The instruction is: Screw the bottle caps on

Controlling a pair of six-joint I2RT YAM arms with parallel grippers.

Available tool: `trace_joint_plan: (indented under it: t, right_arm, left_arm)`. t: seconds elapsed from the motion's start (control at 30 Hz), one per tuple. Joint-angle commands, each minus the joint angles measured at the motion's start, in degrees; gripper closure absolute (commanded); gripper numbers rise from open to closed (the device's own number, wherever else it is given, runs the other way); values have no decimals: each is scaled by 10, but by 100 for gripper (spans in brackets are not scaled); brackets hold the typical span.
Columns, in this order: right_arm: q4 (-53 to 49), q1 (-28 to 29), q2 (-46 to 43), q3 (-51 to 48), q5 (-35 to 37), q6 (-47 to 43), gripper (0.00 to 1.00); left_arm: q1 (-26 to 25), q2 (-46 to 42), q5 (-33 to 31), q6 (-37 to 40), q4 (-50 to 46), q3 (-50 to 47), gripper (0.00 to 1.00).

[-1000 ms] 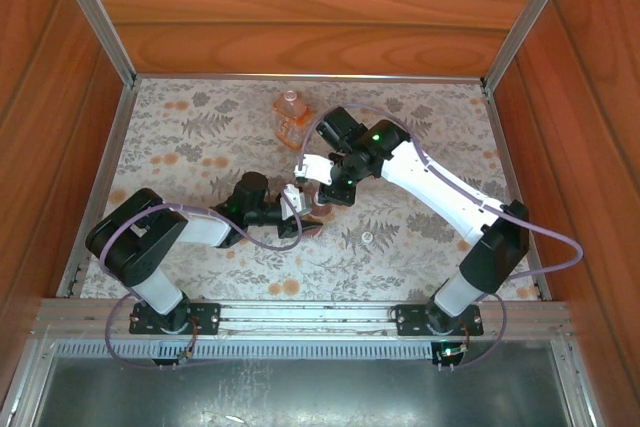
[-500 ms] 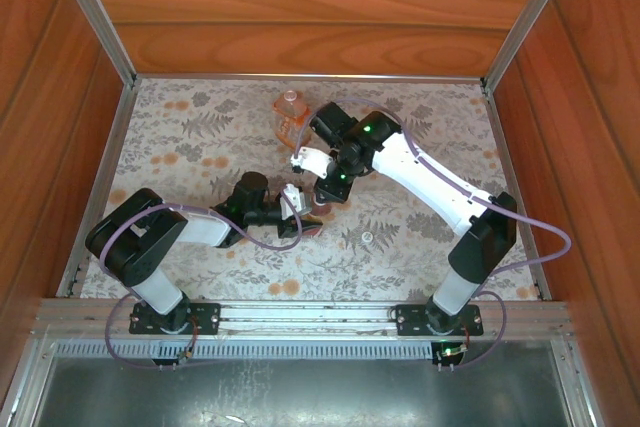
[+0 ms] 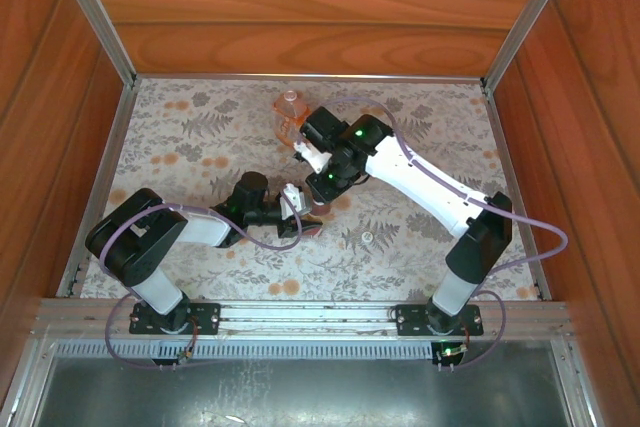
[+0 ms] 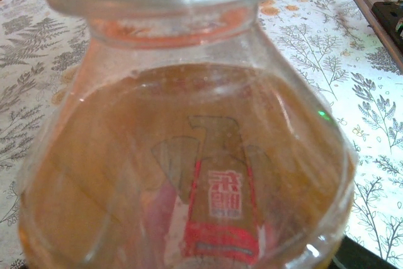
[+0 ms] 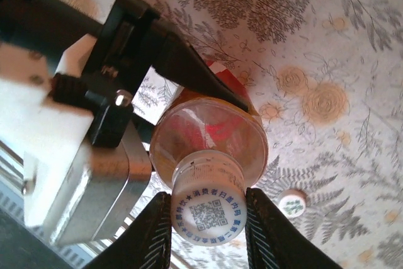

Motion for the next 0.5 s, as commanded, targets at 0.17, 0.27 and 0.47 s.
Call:
trace_joint_plan:
  t: [0.17,0.27,0.47]
  right_arm:
    - [-50,38,82,1,103,247,91]
    - [-81,43,94,22,128,283,89]
    - [-60,47,74,26,141,262,85]
  left_arm:
    - [-4,11,-13,6,-35,-3,45]
    - [-4,12,-14,6,-35,-3,45]
    - [-4,10,-13,6,-35,-3,45]
